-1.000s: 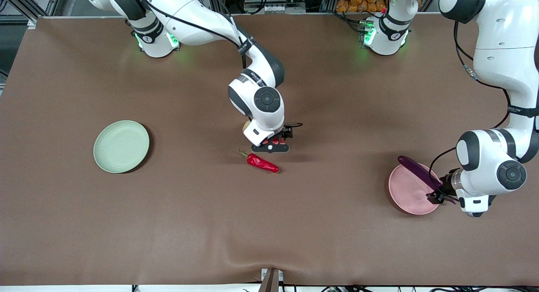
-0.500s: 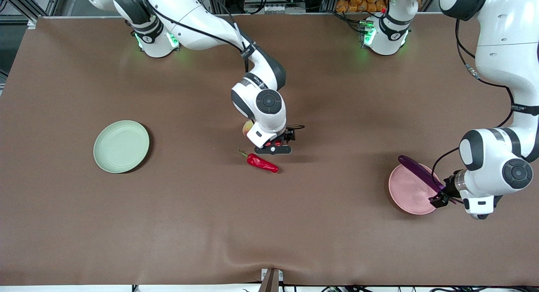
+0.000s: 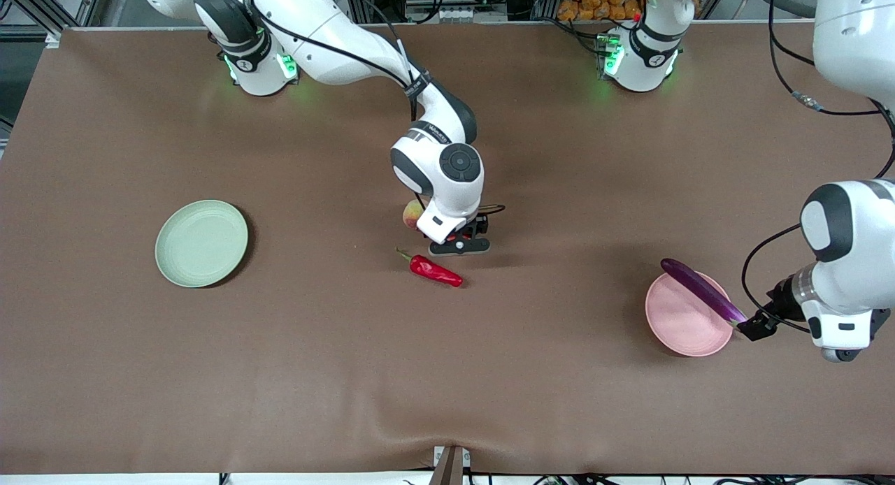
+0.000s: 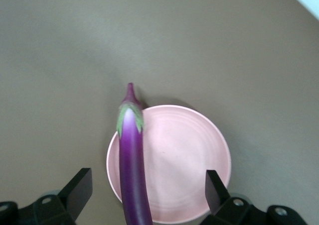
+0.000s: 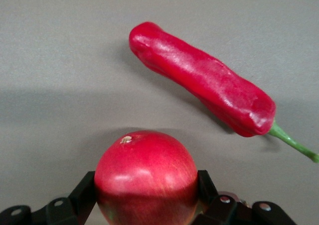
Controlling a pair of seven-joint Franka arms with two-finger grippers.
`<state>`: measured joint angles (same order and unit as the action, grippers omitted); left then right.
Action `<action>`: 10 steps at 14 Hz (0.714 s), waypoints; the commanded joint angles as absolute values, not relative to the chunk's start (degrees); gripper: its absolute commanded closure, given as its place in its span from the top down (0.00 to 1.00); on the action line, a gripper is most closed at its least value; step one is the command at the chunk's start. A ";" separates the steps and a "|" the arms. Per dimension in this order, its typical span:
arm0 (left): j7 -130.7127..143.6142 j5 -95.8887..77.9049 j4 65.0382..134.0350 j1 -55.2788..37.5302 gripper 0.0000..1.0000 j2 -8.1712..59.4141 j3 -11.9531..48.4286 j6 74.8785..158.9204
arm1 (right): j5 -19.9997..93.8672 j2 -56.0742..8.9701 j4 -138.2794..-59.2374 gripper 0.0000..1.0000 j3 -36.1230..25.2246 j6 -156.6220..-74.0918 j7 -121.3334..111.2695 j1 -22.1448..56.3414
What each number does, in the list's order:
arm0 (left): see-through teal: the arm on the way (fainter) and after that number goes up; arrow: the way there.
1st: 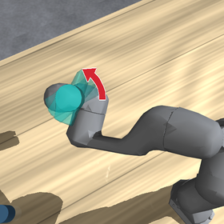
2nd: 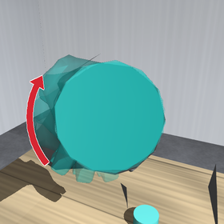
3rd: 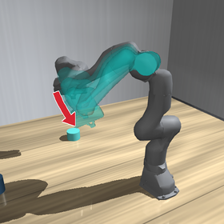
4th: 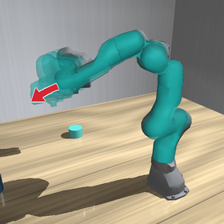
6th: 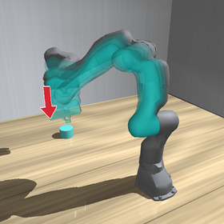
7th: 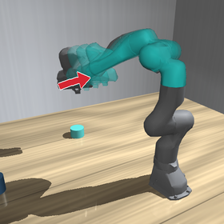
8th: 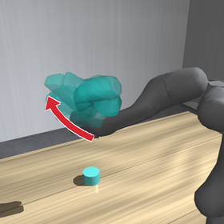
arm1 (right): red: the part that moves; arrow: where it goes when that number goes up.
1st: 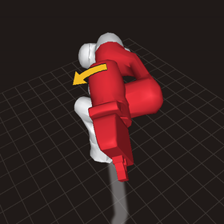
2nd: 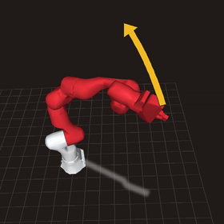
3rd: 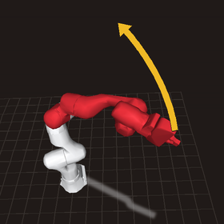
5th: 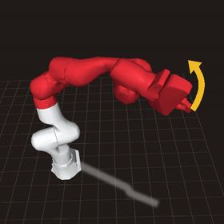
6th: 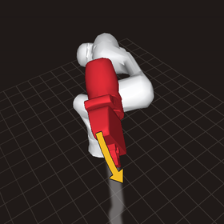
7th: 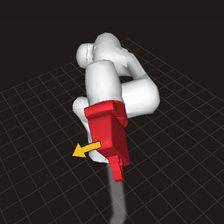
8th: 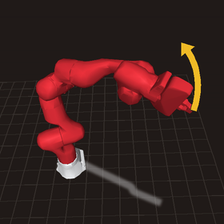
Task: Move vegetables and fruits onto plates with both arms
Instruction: 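Grasp the red apple with the right gripper while the left releases eggplant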
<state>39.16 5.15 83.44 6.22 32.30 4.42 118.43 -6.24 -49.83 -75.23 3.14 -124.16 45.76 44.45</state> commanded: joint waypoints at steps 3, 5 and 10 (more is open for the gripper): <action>30.52 4.92 79.20 3.96 1.00 34.00 5.19 118.03 | -0.11 -49.05 -64.53 0.00 4.22 -107.80 46.14 40.79; 28.83 4.92 77.26 2.82 1.00 35.76 5.27 118.65 | 4.55 -47.47 -61.97 0.00 4.22 -103.20 46.14 37.37; 39.79 4.75 76.82 -3.50 1.00 38.14 5.19 125.50 | 5.90 -38.16 -63.97 0.00 3.43 -89.49 41.42 22.70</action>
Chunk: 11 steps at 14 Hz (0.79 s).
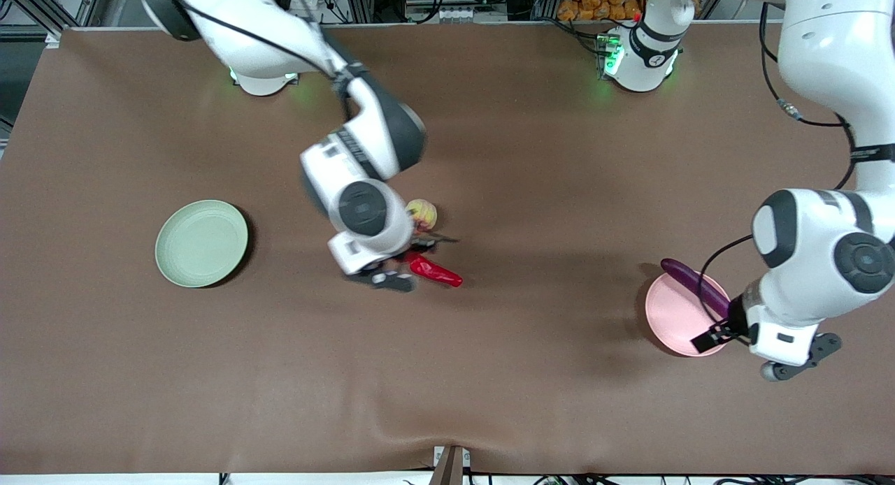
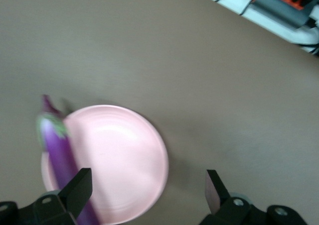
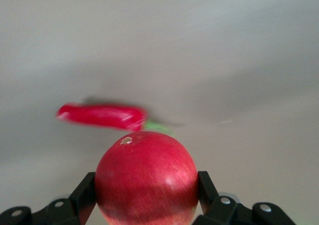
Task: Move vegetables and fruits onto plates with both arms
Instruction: 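Place the apple on the green plate while the left gripper reaches the chili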
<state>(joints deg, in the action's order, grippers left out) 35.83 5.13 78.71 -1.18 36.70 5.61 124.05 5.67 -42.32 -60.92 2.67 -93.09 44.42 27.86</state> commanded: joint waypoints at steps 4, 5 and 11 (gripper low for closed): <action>50.77 4.75 76.73 -10.26 1.00 39.46 5.10 127.97 | 4.13 -29.82 -76.52 0.00 3.43 -90.52 23.33 10.31; 54.80 4.75 76.73 -12.28 1.00 39.64 5.10 128.06 | 3.96 -27.53 -80.82 0.00 3.34 -91.66 19.55 7.50; 71.33 4.92 76.73 -23.71 1.00 43.32 4.57 130.24 | 2.46 -17.67 -103.86 0.00 -7.17 -102.81 -0.30 3.43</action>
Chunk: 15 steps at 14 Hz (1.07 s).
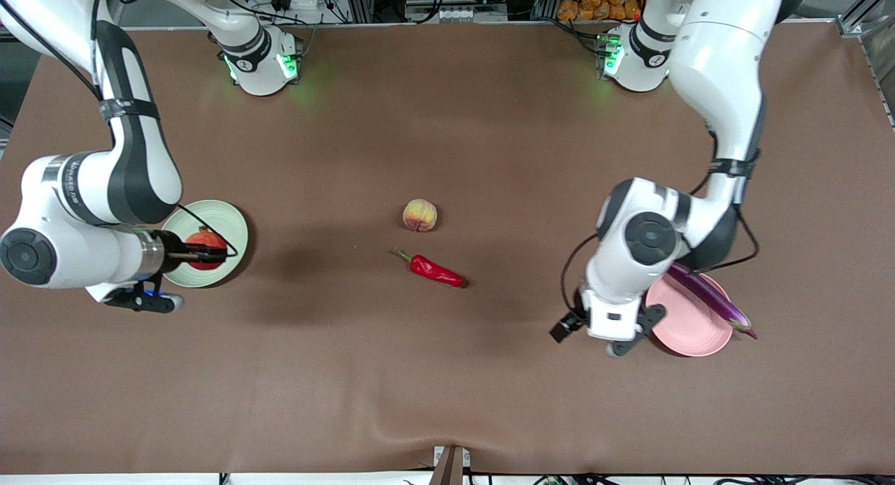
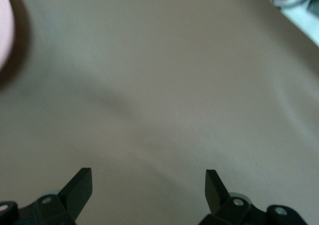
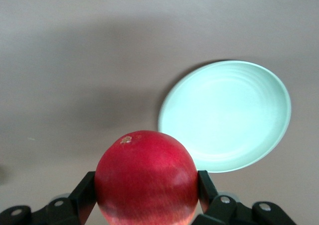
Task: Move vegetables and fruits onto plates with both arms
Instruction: 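Place the apple on the green plate while the left gripper reaches the chili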
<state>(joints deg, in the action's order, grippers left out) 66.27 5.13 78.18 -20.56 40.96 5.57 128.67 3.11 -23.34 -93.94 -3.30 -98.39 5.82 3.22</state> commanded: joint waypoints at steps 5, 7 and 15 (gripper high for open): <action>89.26 4.83 76.82 -31.28 1.00 45.53 4.22 132.36 | 3.51 -18.45 -114.68 0.00 -13.71 -116.86 -10.28 2.38; 96.29 4.92 77.08 -34.35 1.00 45.79 4.22 132.36 | 4.13 -19.68 -116.19 0.00 -13.71 -120.92 -10.37 1.85; 110.47 4.75 76.73 -39.99 1.00 48.86 3.96 133.32 | 6.23 -22.49 -119.36 0.15 -13.71 -124.45 -10.37 1.14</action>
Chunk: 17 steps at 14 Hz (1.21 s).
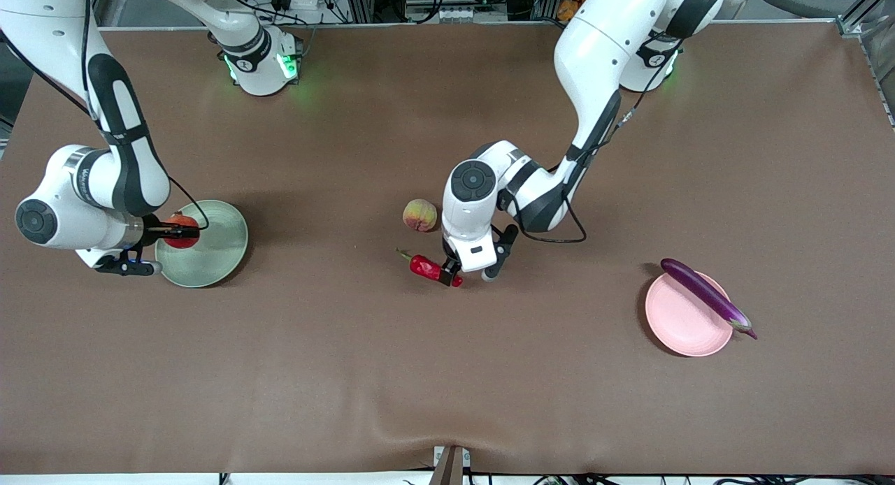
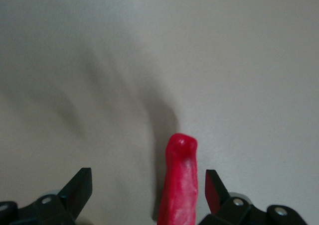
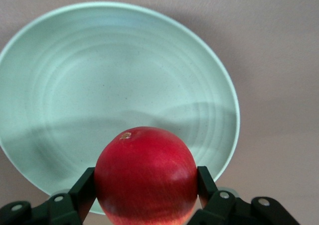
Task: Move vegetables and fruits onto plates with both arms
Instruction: 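Grasp the red chili with the left gripper while the right gripper withdraws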
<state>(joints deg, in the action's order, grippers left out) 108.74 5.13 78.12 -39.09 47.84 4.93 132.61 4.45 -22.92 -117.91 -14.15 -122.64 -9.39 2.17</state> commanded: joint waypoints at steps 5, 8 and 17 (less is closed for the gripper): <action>111.36 4.83 76.64 -41.66 1.00 51.06 1.32 139.04 | 8.00 -23.47 -121.03 0.74 -13.71 -128.67 -10.55 1.40; 111.36 4.83 76.64 -41.84 1.00 52.38 1.06 141.49 | 7.91 -22.59 -120.06 1.00 -13.71 -126.14 -11.60 1.67; 113.91 4.83 75.06 -47.20 0.03 55.02 -4.75 143.61 | 11.60 -23.55 -97.14 1.00 -13.36 -97.32 3.82 6.40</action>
